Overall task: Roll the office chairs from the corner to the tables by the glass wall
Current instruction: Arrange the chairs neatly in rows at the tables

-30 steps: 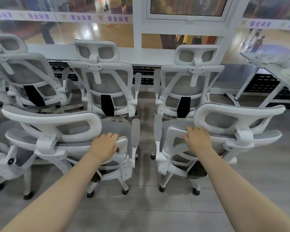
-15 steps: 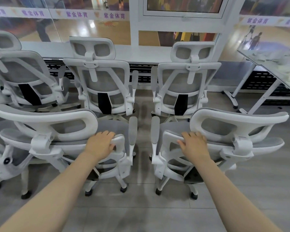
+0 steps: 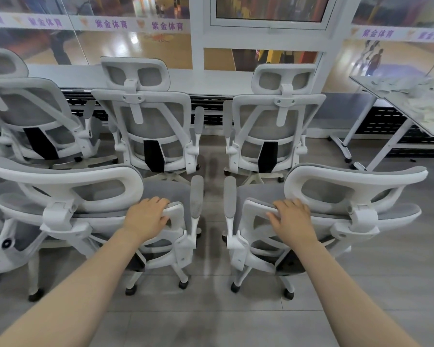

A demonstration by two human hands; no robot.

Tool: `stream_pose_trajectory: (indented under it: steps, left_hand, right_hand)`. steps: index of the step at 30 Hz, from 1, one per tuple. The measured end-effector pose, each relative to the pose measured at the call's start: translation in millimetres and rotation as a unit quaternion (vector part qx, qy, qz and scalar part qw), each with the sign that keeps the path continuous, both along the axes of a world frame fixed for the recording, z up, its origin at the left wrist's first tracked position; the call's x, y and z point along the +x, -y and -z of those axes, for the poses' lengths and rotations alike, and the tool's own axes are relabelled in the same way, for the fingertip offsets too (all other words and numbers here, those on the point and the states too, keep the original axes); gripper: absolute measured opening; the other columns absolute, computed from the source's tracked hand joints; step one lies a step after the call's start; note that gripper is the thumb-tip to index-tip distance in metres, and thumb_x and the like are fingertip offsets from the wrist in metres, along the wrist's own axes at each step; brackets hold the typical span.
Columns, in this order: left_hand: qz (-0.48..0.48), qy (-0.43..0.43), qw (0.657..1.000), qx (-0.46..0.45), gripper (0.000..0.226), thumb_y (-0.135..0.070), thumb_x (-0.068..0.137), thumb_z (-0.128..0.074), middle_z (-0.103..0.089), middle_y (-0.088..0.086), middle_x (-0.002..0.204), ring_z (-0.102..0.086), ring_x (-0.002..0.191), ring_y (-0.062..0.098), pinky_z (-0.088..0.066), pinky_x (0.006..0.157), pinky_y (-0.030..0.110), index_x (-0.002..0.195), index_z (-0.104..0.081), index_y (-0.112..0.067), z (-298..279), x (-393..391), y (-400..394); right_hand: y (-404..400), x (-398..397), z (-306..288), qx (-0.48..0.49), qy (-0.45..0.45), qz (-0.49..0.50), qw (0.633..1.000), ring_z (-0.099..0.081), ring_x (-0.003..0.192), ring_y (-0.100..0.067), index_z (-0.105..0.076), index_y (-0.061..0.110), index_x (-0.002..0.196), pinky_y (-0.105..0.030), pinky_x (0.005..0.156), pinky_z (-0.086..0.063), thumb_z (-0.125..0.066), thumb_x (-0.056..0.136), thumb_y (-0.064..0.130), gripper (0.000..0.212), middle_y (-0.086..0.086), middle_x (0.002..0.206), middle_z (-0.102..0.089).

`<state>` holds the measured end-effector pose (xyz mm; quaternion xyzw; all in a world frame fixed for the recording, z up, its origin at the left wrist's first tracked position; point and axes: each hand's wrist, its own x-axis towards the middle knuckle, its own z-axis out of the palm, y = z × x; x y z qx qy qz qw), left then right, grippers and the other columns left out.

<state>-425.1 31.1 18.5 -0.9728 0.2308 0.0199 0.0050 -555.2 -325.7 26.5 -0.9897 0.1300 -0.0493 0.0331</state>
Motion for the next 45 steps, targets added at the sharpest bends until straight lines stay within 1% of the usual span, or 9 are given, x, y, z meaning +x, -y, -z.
stream_pose_trajectory:
  steps: [6,10,15,21,28,33,38,42,45]
  left_hand:
    - [-0.002,-0.001,1.000,0.003,0.038,-0.040,0.094,-0.048,-0.055,-0.006,0.124,-0.055,0.109,0.020,-0.047,0.084,0.035,0.131,-0.045,-0.029,-1,0,1]
    - [0.017,-0.018,1.000,-0.016,0.043,-0.036,0.095,-0.050,-0.053,-0.005,0.132,-0.052,0.116,0.019,-0.044,0.093,0.035,0.136,-0.043,-0.028,-5,1,0]
    - [0.054,-0.022,0.988,-0.140,0.043,-0.031,0.093,-0.054,-0.052,-0.009,0.136,-0.045,0.127,0.016,-0.028,0.110,0.034,0.136,-0.047,-0.027,-17,-14,-10]
    - [0.069,0.001,0.973,-0.219,0.043,-0.025,0.092,-0.054,-0.049,-0.008,0.139,-0.041,0.130,0.014,-0.027,0.113,0.032,0.134,-0.050,-0.024,-26,-53,-57]
    - [0.006,0.004,0.968,-0.252,0.039,-0.026,0.091,-0.052,-0.054,-0.007,0.135,-0.048,0.123,0.013,-0.038,0.105,0.034,0.130,-0.054,-0.023,-19,-90,-199]
    - [-0.096,-0.009,0.963,-0.252,0.037,-0.027,0.089,-0.052,-0.056,-0.006,0.127,-0.052,0.118,0.016,-0.042,0.098,0.034,0.126,-0.054,-0.025,-4,-118,-336]
    - [-0.193,-0.005,0.939,-0.285,0.038,-0.028,0.085,-0.050,-0.058,-0.006,0.126,-0.052,0.116,0.014,-0.043,0.098,0.033,0.122,-0.058,-0.023,-1,-134,-443]
    - [-0.233,-0.026,0.930,-0.283,0.038,-0.032,0.083,-0.045,-0.057,-0.011,0.117,-0.054,0.110,0.012,-0.044,0.095,0.031,0.119,-0.057,-0.028,-1,-130,-499]
    - [-0.264,-0.025,0.919,-0.290,0.048,-0.041,0.080,-0.036,-0.057,-0.011,0.121,-0.053,0.115,0.011,-0.042,0.098,0.029,0.121,-0.057,-0.027,2,-113,-531]
  right_hand:
    - [-5,-1,-1,0.002,0.004,0.017,1.000,-0.045,0.117,-0.024,-0.055,0.021,0.123,-0.038,0.098,-0.031,-0.045,0.096,0.044,0.036,-0.002,0.121,-0.060]
    - [-19,-6,-5,0.032,0.021,0.015,0.999,-0.042,0.124,-0.026,-0.049,0.018,0.132,-0.041,0.107,-0.030,-0.051,0.092,0.030,0.041,-0.004,0.132,-0.053]
    - [-88,-9,-14,0.120,0.031,-0.106,0.987,-0.031,0.138,-0.019,-0.042,0.016,0.141,-0.034,0.118,-0.018,-0.050,0.094,0.025,0.048,0.000,0.146,-0.042]
    - [-199,10,-14,0.162,0.018,-0.227,0.960,-0.041,0.129,-0.019,-0.048,0.018,0.136,-0.030,0.108,-0.028,-0.052,0.092,0.028,0.045,0.002,0.135,-0.051]
    - [-350,26,-7,0.204,0.020,-0.292,0.934,-0.050,0.115,-0.021,-0.055,0.016,0.128,-0.038,0.098,-0.043,-0.048,0.090,0.033,0.042,-0.001,0.120,-0.059]
    - [-472,23,11,0.229,-0.033,-0.330,0.915,-0.051,0.113,-0.020,-0.053,0.021,0.128,-0.024,0.089,-0.034,-0.054,0.091,0.027,0.038,0.001,0.117,-0.057]
    - [-577,25,20,0.258,-0.080,-0.363,0.892,-0.045,0.125,-0.015,-0.049,0.023,0.134,-0.029,0.107,-0.032,-0.052,0.093,0.031,0.042,0.004,0.131,-0.052]
    - [-634,53,18,0.273,-0.087,-0.382,0.879,-0.045,0.125,-0.014,-0.051,0.021,0.132,-0.023,0.105,-0.028,-0.056,0.092,0.026,0.041,0.004,0.132,-0.053]
    - [-668,89,18,0.267,-0.094,-0.395,0.874,-0.045,0.125,-0.016,-0.052,0.019,0.132,-0.023,0.106,-0.028,-0.057,0.092,0.024,0.041,0.002,0.132,-0.054]
